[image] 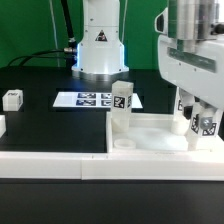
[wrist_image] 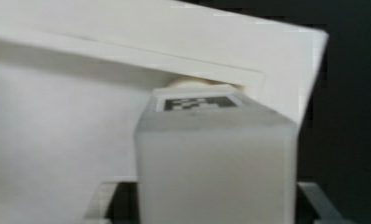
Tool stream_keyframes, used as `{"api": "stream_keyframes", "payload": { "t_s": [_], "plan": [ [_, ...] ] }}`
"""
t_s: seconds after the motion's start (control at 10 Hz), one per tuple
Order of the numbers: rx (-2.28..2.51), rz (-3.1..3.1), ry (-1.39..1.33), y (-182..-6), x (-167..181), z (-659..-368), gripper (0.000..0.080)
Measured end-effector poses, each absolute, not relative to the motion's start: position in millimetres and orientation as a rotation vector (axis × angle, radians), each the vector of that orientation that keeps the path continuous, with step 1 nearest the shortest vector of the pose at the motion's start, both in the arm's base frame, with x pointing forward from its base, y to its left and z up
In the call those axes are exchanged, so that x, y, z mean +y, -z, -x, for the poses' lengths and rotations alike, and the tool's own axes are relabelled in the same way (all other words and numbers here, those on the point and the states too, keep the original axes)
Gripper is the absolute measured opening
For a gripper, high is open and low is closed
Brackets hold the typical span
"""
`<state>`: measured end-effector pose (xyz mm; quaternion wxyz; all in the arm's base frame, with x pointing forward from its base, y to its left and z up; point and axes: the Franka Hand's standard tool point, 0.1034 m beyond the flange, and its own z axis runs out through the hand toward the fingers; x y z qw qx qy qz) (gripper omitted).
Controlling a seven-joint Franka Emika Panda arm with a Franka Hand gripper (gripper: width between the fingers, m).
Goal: Assemble square table
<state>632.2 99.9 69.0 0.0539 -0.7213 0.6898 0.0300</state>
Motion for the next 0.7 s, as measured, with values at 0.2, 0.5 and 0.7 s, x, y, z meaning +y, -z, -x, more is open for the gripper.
{"api": "stream_keyframes", "payload": {
  "t_s": [0.2, 0.5, 0.7],
  "plan": [
    [2.205, 2.087, -0.104, -68.2, 101.1, -631.0, 0.029],
    [2.369, 1.911, -0.122, -67.8, 101.8, -629.6, 0.029],
    [2.488, 1.749, -0.148, -68.2, 99.2, -627.6, 0.029]
  ]
}}
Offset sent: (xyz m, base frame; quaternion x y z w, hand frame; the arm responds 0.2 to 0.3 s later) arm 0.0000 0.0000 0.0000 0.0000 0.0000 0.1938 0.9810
